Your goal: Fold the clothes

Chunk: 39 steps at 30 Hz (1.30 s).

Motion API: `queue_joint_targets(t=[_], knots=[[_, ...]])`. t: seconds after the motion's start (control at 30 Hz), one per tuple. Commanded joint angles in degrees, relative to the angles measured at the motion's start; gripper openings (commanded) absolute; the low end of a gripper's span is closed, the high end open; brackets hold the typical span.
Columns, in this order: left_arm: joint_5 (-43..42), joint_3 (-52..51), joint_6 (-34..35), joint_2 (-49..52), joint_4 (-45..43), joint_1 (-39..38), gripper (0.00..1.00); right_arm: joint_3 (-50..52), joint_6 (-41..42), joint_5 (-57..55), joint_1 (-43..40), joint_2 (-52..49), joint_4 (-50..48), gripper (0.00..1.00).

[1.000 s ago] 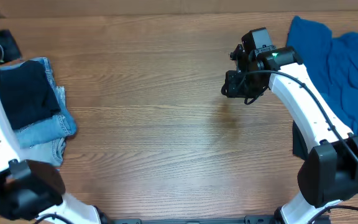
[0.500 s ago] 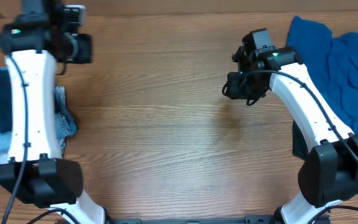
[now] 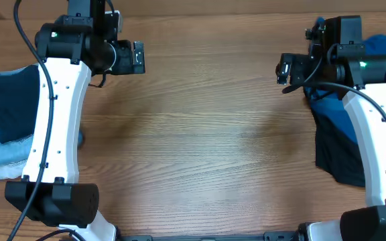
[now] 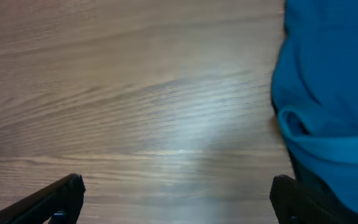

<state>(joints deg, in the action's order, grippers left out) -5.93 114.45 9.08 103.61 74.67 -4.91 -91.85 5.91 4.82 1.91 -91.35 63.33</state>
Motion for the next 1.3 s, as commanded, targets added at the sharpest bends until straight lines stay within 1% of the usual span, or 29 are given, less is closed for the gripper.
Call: queue_joint_targets(t=[0.0,0.1,0.17,0.2,0.27,0.37,0.43,0.47,0.5,0.57,0.63,0.83,1.1,1.17,1.2,1.27], knots=[[1.9,-0.1,-4.4,-3.3,-0.2,1.2,1.00,-1.7,2.2,-4.0,-1.2,3.7,1.6,0.99],[2.4,-0.4,-8.1,-9.5,0.7,1.2,1.00,-0.3,2.4,-5.7,-1.3,13.2,1.7,1.00],[2.6,-3.3,-8.5,-14.6,-0.9,1.2,1.00,3.1,3.1,-5.9,-1.3,18.3,1.2,1.00],[3.3,-6.1,-8.5,-17.7,-2.7,1.2,1.00,7.0,3.1,-5.8,-1.3,21.7,0.2,1.00],[3.4,-13.8,-8.5,-24.3,-6.4,1.2,1.00,15.5,3.3,-4.9,-1.3,27.9,-3.1,1.00],[4.8,-30.6,-8.1,-38.3,-13.7,1.2,1.00,27.2,3.3,-4.7,-1.3,38.4,-7.4,1.00],[9.1,-39.2,-4.2,-46.9,-15.5,1.2,1.00,30.6,3.3,-4.8,-1.3,42.9,-7.5,1.00],[11.2,-42.7,-1.2,-50.9,-16.1,1.2,1.00,32.0,3.3,-4.8,-1.3,44.7,-7.5,1.00],[13.1,-45.9,0.9,-54.4,-16.6,1.2,1.00,32.5,3.3,-4.8,-1.3,45.4,-7.5,1.00],[16.8,-50.1,1.7,-58.7,-16.6,1.2,1.00,32.6,3.3,-4.8,-1.3,45.1,-7.3,1.00],[16.4,-51.5,1.7,-58.8,-16.5,1.2,1.00,32.6,3.3,-4.8,-1.3,44.5,-7.3,1.00],[16.4,-51.6,1.7,-56.3,-15.6,1.2,1.00,32.6,3.3,-4.8,-1.3,41.8,-7.3,1.00],[16.4,-51.6,1.7,-55.0,-14.9,1.2,1.00,32.7,3.3,-4.8,-1.2,33.6,-7.1,1.00],[16.4,-51.6,1.7,-54.6,-14.9,1.2,1.00,32.7,3.2,-4.9,-1.2,34.9,-6.9,1.00],[16.4,-51.6,1.7,-54.5,-14.9,1.2,1.00,32.7,3.2,-7.1,-1.2,36.3,-6.0,1.00],[16.4,-51.6,1.7,-54.5,-14.9,1.2,1.00,32.7,3.3,-8.2,-1.2,41.1,-4.5,1.00]])
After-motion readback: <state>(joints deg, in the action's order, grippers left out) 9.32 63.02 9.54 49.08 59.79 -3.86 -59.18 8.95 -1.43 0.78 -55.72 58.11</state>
